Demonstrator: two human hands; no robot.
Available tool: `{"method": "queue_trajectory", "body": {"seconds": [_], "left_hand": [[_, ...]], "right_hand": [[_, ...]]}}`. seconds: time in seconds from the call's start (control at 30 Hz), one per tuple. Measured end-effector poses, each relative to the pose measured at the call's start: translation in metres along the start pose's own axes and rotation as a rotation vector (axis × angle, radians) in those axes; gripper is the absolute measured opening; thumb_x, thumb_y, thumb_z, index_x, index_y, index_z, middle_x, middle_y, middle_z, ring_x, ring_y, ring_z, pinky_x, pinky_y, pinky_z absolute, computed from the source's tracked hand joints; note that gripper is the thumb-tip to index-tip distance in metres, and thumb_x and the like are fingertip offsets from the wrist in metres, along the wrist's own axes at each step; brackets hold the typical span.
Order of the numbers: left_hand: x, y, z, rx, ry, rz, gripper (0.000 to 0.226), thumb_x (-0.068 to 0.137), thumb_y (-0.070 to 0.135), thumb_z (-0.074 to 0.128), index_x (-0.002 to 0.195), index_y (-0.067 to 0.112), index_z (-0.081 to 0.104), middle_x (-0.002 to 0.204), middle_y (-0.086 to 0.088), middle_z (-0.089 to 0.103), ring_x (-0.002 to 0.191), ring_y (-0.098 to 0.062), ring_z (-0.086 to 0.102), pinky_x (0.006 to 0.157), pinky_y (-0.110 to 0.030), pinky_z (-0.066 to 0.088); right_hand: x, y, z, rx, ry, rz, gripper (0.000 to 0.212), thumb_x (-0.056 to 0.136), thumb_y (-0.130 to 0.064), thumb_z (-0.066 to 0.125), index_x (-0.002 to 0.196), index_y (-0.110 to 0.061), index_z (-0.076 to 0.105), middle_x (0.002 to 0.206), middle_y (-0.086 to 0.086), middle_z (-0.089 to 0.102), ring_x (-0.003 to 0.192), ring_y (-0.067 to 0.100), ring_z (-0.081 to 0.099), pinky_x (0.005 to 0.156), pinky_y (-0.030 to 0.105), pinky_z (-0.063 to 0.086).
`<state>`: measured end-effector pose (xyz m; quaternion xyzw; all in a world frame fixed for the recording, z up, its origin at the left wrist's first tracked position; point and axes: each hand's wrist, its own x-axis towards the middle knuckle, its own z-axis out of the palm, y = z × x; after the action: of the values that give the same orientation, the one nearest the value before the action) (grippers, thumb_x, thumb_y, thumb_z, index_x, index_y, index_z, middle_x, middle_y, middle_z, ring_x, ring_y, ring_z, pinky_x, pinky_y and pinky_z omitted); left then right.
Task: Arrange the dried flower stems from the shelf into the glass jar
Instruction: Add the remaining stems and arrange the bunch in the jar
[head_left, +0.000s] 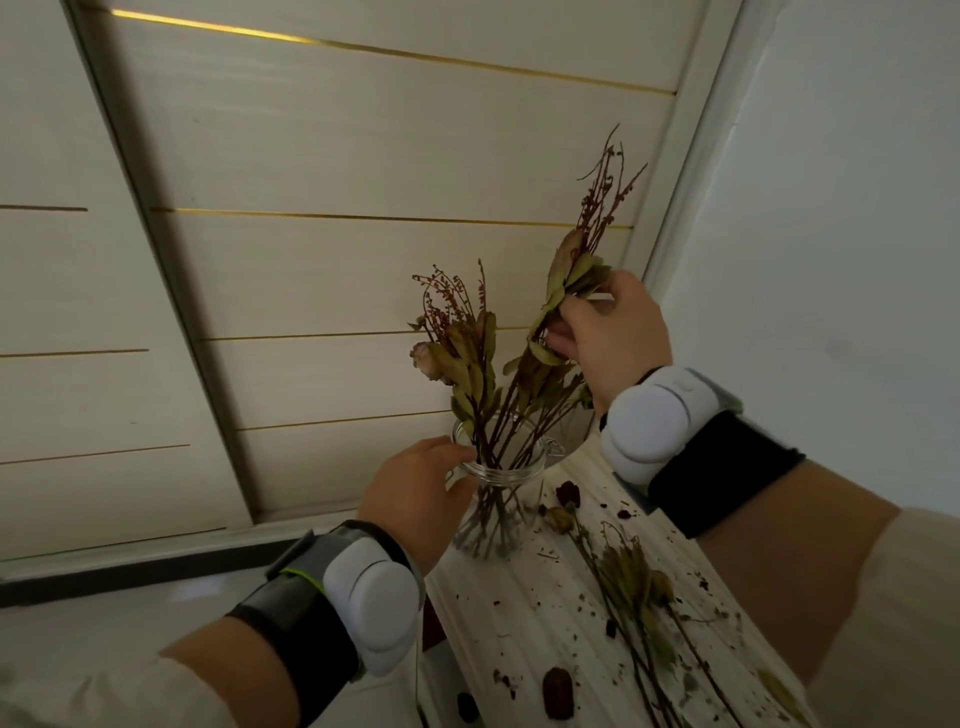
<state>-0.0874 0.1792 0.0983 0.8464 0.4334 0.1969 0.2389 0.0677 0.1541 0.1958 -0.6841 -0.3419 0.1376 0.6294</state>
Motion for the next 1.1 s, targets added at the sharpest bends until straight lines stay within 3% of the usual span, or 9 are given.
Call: {"method": "queue_trajectory", "body": {"seconds": [0.13,0.23,0.57,0.7,1.1], "left_hand": [[0.001,-0.002,0.001,0.003,-0.003,0.019,0.035,0.095,0.032,0.049,0.129,0.030,0.054,0.143,0.008,0.045,0.130,-0.011,0.044,0.108,-0.020,0.029],[0.001,-0.003,0.002,0.008,-0.001,0.024,0.035,0.095,0.031,0.048,0.129,0.031,0.053,0.143,0.009,0.045,0.129,-0.012,0.044,0.108,-0.020,0.029],[0.002,-0.005,0.004,0.034,-0.001,0.048,0.036,0.096,0.028,0.046,0.131,0.033,0.050,0.145,0.010,0.043,0.132,-0.010,0.041,0.109,-0.020,0.029],[0.003,-0.007,0.005,0.042,-0.010,0.042,0.036,0.096,0.027,0.046,0.131,0.033,0.050,0.144,0.009,0.044,0.132,-0.011,0.041,0.110,-0.022,0.029],[0.004,-0.010,0.008,0.052,-0.003,0.062,0.038,0.097,0.027,0.044,0.134,0.033,0.046,0.147,0.009,0.040,0.135,-0.011,0.038,0.111,-0.022,0.027]], "right_hand": [[0.000,0.008,0.010,-0.099,0.068,-0.056,0.015,0.074,-0.032,0.053,0.088,-0.026,0.051,0.083,0.008,0.069,0.083,0.031,0.067,0.082,0.051,0.054],[0.003,0.007,0.012,-0.114,0.109,-0.096,0.008,0.075,-0.032,0.053,0.082,-0.033,0.048,0.086,0.005,0.069,0.084,0.030,0.067,0.082,0.050,0.054],[0.000,0.020,0.016,-0.485,-0.065,-0.103,0.017,0.082,-0.027,0.056,0.089,-0.011,0.057,0.087,0.007,0.070,0.081,0.028,0.067,0.082,0.044,0.054],[-0.006,0.034,0.017,-0.499,-0.155,-0.042,0.016,0.078,-0.028,0.064,0.074,-0.014,0.059,0.083,0.011,0.071,0.080,0.030,0.068,0.077,0.046,0.057],[-0.006,0.056,0.026,-0.619,-0.203,-0.004,0.019,0.081,-0.024,0.055,0.080,-0.007,0.062,0.081,0.015,0.071,0.077,0.036,0.068,0.074,0.046,0.058]]}}
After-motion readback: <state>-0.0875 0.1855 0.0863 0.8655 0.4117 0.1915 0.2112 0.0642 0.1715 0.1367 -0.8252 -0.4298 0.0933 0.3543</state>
